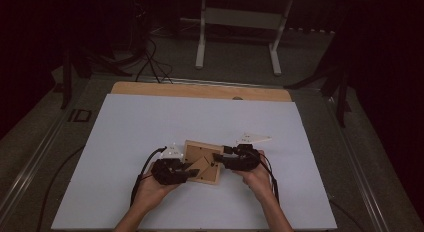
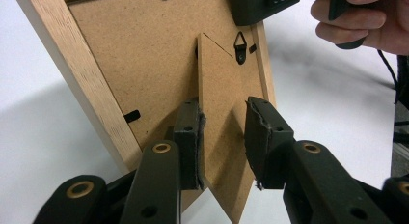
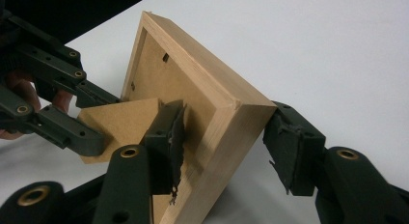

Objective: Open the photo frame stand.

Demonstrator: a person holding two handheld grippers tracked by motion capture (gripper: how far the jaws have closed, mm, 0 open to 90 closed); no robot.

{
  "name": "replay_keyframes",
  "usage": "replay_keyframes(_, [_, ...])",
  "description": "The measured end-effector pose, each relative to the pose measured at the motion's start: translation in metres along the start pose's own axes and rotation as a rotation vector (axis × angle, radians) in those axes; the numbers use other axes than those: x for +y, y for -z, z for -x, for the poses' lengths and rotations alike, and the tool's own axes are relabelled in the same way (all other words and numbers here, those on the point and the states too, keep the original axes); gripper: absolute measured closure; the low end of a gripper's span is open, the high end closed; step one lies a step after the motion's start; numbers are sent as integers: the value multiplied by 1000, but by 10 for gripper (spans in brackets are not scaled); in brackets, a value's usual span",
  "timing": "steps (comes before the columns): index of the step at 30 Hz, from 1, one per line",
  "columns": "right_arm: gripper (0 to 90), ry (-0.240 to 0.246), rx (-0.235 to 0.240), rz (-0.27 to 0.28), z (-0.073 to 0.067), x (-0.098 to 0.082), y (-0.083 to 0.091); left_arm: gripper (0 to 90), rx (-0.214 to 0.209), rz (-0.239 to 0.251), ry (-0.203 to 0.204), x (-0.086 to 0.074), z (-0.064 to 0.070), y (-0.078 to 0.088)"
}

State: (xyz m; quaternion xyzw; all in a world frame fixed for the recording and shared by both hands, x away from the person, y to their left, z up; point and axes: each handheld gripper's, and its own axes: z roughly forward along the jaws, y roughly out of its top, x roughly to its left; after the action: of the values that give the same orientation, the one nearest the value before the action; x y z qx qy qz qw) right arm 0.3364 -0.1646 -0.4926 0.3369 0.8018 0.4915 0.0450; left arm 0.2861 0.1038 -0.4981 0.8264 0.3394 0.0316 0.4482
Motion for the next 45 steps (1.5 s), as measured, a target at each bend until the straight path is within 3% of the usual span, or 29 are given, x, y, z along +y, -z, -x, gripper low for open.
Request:
replay_keyframes(12, [557,10,-14,26,-1,6,8,727,-2,9,8,4,-3,-1])
replay_keyframes(14, [571,12,-19,35,-1,7,9,728,23,6,-9,7,-2,-2])
replay_keyframes(23, [583,31,-46,46,-3,12,9,735,60,9,-25,10,-3,-4])
replay_keyframes(28, [582,82,-92,45,-9,16,8,743,92,5,-31,12,-5,-6])
replay_keyframes(36, [569,81,-81,43,-12,18,8,742,110,0,-41,11,-6,-8])
replay_keyframes(45, [564,117,-97,41,-17,17,7,742,134,-6,-47,9,-7,-10])
